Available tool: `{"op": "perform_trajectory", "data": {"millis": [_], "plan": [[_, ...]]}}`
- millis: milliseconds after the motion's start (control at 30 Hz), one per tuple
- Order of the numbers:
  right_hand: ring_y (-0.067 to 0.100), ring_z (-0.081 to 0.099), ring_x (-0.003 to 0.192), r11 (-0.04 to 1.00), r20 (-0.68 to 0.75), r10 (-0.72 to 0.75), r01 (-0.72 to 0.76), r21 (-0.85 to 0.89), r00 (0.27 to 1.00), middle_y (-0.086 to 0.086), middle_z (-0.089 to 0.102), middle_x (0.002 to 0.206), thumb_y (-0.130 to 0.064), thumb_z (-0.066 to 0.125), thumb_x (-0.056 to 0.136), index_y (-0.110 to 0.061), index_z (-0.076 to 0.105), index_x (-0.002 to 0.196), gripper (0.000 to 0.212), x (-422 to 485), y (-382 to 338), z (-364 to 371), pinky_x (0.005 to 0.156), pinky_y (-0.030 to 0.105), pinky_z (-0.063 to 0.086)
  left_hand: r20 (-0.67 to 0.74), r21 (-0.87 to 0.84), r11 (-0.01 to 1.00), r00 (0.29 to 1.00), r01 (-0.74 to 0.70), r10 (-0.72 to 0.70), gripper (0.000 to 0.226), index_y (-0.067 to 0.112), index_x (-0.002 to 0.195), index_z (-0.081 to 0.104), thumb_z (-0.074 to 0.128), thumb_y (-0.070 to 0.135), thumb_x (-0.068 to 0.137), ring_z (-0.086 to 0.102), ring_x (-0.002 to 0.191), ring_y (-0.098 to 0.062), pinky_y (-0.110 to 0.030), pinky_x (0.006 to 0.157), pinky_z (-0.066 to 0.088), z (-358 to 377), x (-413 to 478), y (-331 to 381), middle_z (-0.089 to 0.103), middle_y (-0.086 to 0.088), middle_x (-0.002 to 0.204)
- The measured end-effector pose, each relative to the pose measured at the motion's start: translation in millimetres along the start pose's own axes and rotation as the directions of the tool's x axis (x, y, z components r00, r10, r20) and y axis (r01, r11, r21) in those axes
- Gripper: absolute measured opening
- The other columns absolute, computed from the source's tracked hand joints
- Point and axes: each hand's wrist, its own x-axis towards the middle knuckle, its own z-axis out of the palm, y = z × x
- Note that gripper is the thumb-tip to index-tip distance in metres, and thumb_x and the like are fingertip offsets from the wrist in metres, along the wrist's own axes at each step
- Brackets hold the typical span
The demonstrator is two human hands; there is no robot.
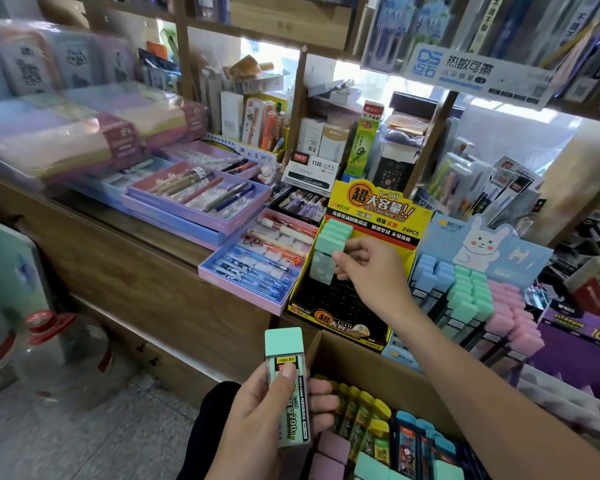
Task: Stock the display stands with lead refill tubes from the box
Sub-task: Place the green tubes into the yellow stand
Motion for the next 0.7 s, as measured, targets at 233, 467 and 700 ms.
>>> {"op": "perform_trajectory", "data": {"millis": [233, 467, 700], "plan": [[0.006, 0.073, 0.060, 0.998, -0.065, 0.021, -0.025, -0.051, 0.998, 0.000, 0.074, 0.071, -0.019, 0.073, 0.096, -0.019, 0.069, 0.081, 0.016, 1, 3, 5, 0.057, 0.014, 0.056, -0.010, -0.014, 0.999, 0.999, -0.039, 0.039, 0.032, -0.004, 0.095, 0.068, 0.064, 0.025, 0.081, 0.073, 0.067, -0.040, -0.040, 0.053, 0.061, 1, 1, -2, 0.069, -0.039, 0.090], [0.007, 0.071, 0.062, 0.988, -0.085, 0.017, -0.029, -0.153, 0.996, -0.006, 0.072, 0.069, -0.028, 0.071, 0.097, -0.023, 0.072, 0.081, 0.017, -3, 2, 2, 0.067, 0.028, 0.061, 0.005, 0.036, 0.997, 0.998, -0.070, 0.069, 0.025, 0.003, 0.086, 0.074, 0.065, 0.026, 0.082, 0.074, 0.071, -0.041, -0.039, 0.055, 0.061, -3, 2, -4, 0.071, -0.037, 0.092], [0.010, 0.073, 0.071, 0.995, 0.012, 0.062, -0.063, 0.083, 0.998, -0.001, 0.076, 0.080, -0.021, 0.063, 0.103, -0.021, 0.074, 0.093, 0.014, -49, -2, -33, 0.067, 0.021, 0.059, -0.025, 0.049, 0.995, 0.996, -0.090, 0.091, 0.028, 0.001, 0.093, 0.074, 0.067, 0.025, 0.081, 0.074, 0.073, -0.044, -0.040, 0.057, 0.062, -8, 5, -6, 0.071, -0.038, 0.093]]}}
